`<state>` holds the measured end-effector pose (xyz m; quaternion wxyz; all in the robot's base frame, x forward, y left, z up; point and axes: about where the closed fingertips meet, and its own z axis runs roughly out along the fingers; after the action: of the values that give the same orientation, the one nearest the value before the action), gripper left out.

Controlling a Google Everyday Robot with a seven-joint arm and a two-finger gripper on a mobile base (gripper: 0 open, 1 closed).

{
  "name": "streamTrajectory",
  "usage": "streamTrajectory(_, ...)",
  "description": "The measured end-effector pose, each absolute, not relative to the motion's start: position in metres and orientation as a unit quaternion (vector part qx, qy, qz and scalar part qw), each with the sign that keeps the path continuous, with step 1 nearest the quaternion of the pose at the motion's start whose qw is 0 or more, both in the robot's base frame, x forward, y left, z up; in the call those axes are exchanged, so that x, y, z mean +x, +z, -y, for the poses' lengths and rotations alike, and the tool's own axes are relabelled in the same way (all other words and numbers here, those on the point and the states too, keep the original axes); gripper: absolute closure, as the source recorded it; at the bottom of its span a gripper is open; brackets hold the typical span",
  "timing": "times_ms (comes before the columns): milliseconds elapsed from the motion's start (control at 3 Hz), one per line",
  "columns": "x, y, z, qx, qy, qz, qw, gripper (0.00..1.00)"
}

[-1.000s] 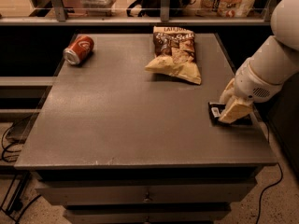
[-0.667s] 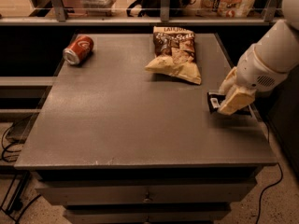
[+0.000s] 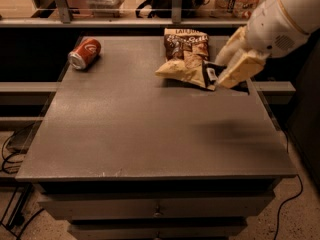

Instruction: Move rxbar chocolate near coke can

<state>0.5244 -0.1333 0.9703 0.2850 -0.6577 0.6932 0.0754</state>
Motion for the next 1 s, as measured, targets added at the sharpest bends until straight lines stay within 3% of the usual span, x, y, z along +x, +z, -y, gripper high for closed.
streamTrajectory(667, 0.524, 0.975, 0.126, -0.645, 0.101, -0.693, 0.306, 1.00)
streamTrajectory(1000, 0.539, 0.968, 0.092, -0.631, 0.152, -0.678, 0.344, 1.00)
